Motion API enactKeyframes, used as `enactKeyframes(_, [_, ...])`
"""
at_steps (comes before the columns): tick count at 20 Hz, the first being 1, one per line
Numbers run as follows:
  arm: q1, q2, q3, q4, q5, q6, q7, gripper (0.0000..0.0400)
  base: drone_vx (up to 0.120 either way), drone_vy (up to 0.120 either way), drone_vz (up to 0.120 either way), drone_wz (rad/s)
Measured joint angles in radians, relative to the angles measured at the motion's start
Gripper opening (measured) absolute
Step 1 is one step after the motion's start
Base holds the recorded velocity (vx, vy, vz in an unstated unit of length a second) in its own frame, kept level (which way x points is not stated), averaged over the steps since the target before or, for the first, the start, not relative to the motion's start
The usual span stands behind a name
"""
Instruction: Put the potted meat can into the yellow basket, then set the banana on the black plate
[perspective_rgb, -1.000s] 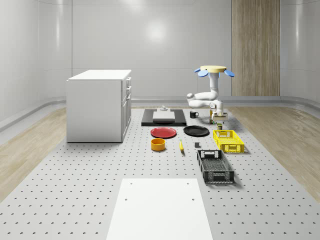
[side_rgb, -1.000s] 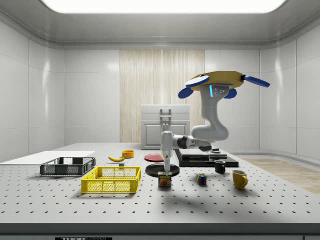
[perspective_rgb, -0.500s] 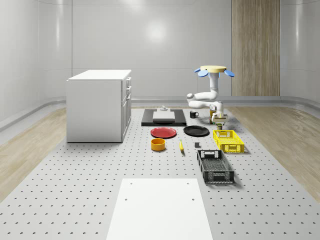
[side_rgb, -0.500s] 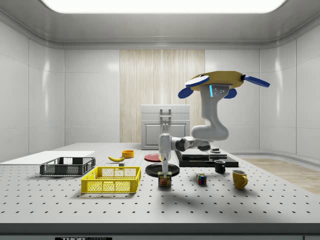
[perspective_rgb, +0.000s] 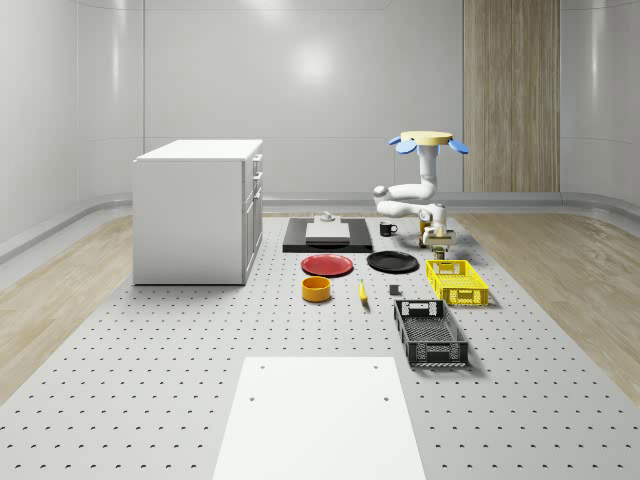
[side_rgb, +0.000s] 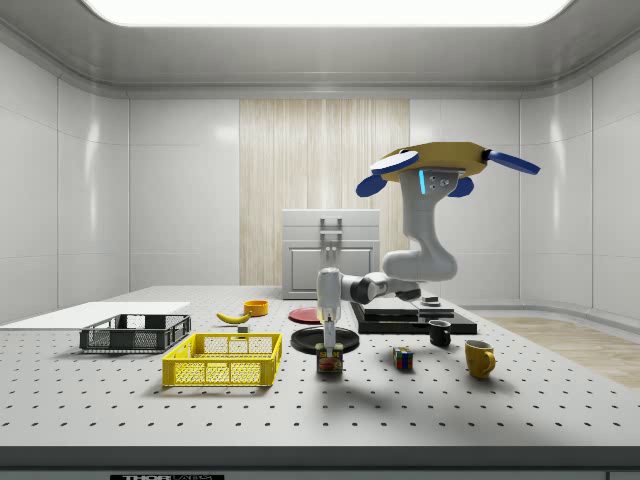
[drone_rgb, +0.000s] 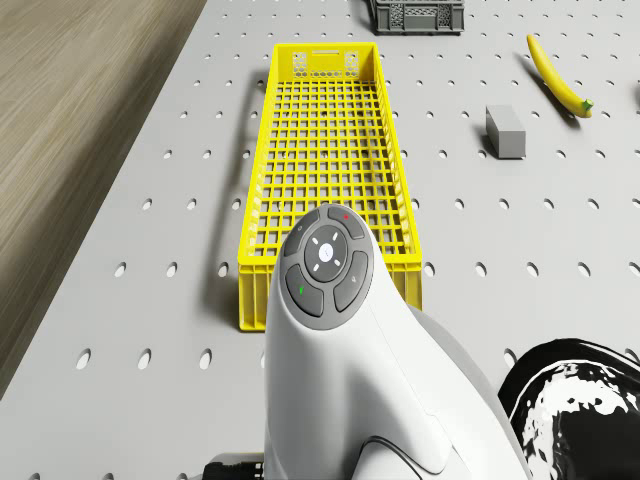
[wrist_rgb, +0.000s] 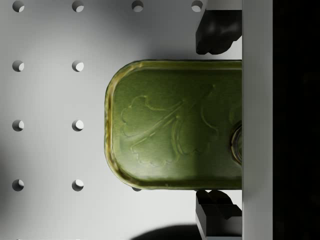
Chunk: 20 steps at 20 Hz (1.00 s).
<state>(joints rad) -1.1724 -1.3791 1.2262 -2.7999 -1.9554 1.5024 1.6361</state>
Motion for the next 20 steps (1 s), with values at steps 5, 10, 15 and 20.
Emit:
enactKeyframes(5, [-0.01, -0.007, 0.004, 0.007, 0.006, 0.008, 0.003, 0.04, 0.0, 0.0, 0.0, 0.0])
enactKeyframes(10, [-0.026, -0.012, 0.011, 0.02, 0.013, 0.015, 0.007, 0.0367, 0.0, 0.0, 0.0, 0.0])
enactKeyframes(15, [-0.034, -0.02, 0.014, 0.025, 0.018, 0.023, 0.013, 0.0291, 0.0, 0.0, 0.0, 0.0])
enactKeyframes(20, [-0.039, -0.029, 0.016, 0.026, 0.02, 0.03, 0.023, 0.0291, 0.0, 0.0, 0.0, 0.0])
